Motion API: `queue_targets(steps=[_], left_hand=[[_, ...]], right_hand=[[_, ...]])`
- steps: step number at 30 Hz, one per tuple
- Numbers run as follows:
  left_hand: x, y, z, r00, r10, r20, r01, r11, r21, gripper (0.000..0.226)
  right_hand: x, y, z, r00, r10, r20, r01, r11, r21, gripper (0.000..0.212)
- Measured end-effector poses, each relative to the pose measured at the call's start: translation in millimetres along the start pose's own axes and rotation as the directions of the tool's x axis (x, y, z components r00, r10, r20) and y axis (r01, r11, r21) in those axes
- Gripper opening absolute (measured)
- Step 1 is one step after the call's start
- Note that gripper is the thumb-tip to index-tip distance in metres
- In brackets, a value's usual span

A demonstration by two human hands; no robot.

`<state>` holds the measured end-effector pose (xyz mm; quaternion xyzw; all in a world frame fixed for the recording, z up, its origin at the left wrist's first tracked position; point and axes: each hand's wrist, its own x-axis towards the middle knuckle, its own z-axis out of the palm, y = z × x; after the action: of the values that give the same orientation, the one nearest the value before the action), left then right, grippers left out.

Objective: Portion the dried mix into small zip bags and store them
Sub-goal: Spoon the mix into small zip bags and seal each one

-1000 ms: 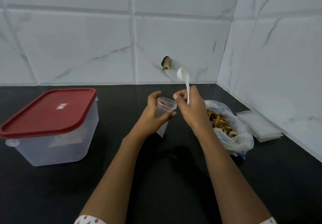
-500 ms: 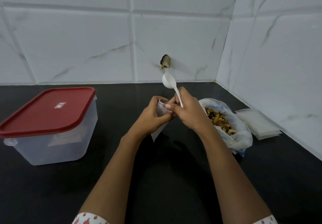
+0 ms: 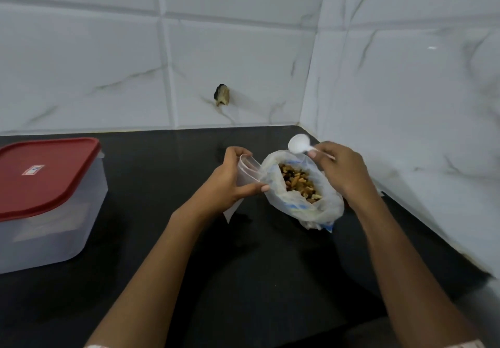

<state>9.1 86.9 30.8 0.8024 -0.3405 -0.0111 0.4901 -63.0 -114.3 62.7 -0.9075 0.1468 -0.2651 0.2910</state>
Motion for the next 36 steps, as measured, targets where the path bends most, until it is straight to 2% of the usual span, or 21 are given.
queue_targets(steps=[3, 5, 9, 16, 22, 26, 31, 36], left_hand=[[10.0, 1.5, 16.6, 0.996, -0.064, 0.066, 0.064, 0.998, -0.001, 0.063], [15.6, -1.1, 25.7, 0.993, -0.088, 0.08, 0.088, 0.996, 0.009, 0.06], [22.5, -3.9, 25.2, 0.995, -0.081, 0.064, 0.079, 0.996, 0.038, 0.059], [24.5, -8.1, 30.1, 0.982, -0.111, 0.151, 0.086, 0.983, 0.163, 0.066], [23.6, -9.4, 34.8, 0.98, -0.101, 0.173, 0.083, 0.991, 0.108, 0.057], [22.6, -10.3, 37.5, 0.981, -0.093, 0.171, 0.091, 0.996, 0.021, 0.054], [21.2, -11.6, 41.1, 0.986, -0.064, 0.152, 0.072, 0.996, -0.047, 0.053], [22.0, -12.3, 44.5, 0.988, -0.053, 0.144, 0.066, 0.994, -0.091, 0.055]], right_hand=[[2.8, 17.6, 5.3, 0.999, -0.041, -0.028, 0.03, 0.949, -0.315, 0.029], [-2.4, 26.6, 11.2, 0.996, -0.077, -0.054, 0.045, 0.893, -0.449, 0.03], [-7.2, 32.3, 7.1, 0.991, -0.125, -0.038, 0.095, 0.891, -0.444, 0.03], [-8.6, 27.7, 7.3, 0.985, -0.173, 0.019, 0.16, 0.857, -0.49, 0.029], [-2.0, 31.4, 9.3, 0.982, -0.141, 0.123, 0.179, 0.901, -0.396, 0.025], [0.3, 25.4, 7.4, 0.984, -0.077, 0.163, 0.125, 0.943, -0.307, 0.024], [5.5, 24.3, 3.8, 0.97, 0.093, 0.223, -0.075, 0.993, -0.092, 0.018], [15.6, 19.1, 0.0, 0.897, 0.323, 0.302, -0.354, 0.934, 0.05, 0.018]])
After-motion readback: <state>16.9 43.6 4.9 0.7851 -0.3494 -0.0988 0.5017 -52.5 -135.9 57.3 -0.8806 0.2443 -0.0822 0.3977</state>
